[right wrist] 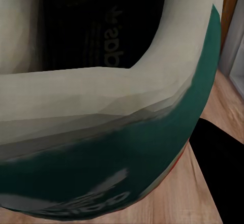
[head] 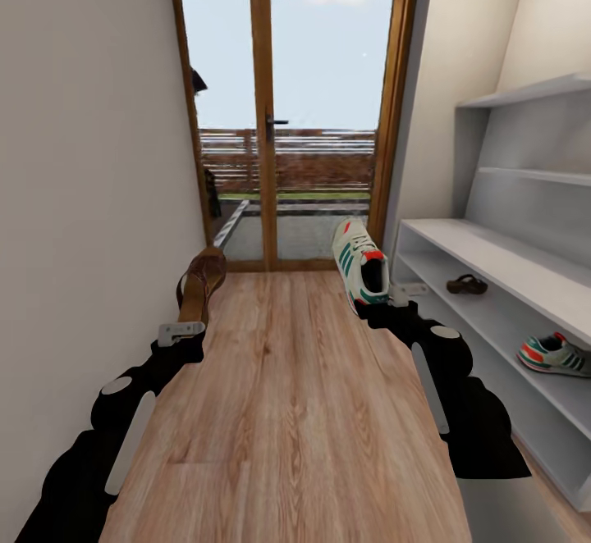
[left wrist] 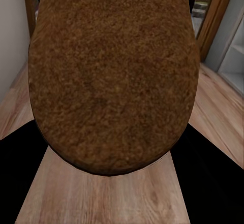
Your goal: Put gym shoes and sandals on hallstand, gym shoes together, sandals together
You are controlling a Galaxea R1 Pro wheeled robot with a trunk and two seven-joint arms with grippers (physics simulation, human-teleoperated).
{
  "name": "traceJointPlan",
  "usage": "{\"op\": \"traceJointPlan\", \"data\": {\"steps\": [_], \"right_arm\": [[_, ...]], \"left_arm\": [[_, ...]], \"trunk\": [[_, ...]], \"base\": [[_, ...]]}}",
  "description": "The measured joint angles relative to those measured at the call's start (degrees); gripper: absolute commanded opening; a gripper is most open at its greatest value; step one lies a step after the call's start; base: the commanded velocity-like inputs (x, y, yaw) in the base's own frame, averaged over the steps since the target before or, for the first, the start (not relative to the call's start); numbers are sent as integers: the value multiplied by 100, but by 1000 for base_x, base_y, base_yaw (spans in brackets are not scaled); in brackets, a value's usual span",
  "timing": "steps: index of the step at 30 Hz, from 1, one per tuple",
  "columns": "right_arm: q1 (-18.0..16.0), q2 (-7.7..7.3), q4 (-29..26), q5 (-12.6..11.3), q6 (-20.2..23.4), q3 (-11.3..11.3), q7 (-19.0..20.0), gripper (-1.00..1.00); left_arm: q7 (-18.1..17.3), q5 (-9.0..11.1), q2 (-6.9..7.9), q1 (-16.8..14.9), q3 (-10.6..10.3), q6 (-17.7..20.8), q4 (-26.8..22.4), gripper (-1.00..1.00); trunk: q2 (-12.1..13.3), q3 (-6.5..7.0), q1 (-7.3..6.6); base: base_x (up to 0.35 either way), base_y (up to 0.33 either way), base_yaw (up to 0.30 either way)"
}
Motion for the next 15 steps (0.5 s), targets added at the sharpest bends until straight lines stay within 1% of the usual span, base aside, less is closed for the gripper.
{"op": "traceJointPlan", "data": {"steps": [15], "right_arm": [[0,0,-2,0,-2,0,-10,-100]], "left_arm": [[0,0,0,0,0,-1,0,-100]], "trunk": [[0,0,0]], "base": [[344,0,0]]}}
